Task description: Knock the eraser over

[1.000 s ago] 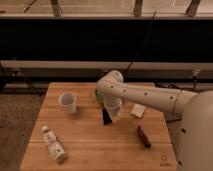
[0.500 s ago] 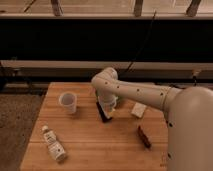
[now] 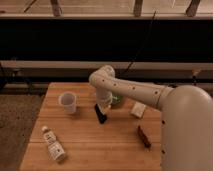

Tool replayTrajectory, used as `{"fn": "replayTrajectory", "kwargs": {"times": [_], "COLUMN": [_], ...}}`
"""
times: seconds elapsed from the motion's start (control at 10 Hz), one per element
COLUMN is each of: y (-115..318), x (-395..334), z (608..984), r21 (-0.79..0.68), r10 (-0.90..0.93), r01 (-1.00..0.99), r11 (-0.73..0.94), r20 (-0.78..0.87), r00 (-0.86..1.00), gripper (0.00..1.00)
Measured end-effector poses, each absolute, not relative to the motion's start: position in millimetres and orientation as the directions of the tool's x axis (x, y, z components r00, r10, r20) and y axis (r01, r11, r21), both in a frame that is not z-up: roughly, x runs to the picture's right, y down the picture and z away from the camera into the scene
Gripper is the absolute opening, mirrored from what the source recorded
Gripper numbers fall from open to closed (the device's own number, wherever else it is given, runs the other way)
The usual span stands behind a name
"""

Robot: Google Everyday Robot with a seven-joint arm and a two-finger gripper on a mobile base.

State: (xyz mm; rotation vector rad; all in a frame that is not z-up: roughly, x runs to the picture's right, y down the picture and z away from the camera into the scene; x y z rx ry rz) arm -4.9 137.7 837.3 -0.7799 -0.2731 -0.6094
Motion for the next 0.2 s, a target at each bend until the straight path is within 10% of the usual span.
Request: {"fn": "replayTrajectory", "kwargs": {"times": [0.2], "y": [133.6], "x": [-5.1], "z": [839.1], "r21": [-0.569], "r10": [-0.384], "r01": [0.611], "r11": [0.550], "r20": [0.478], "r00": [0.790], "gripper": [0.11]}}
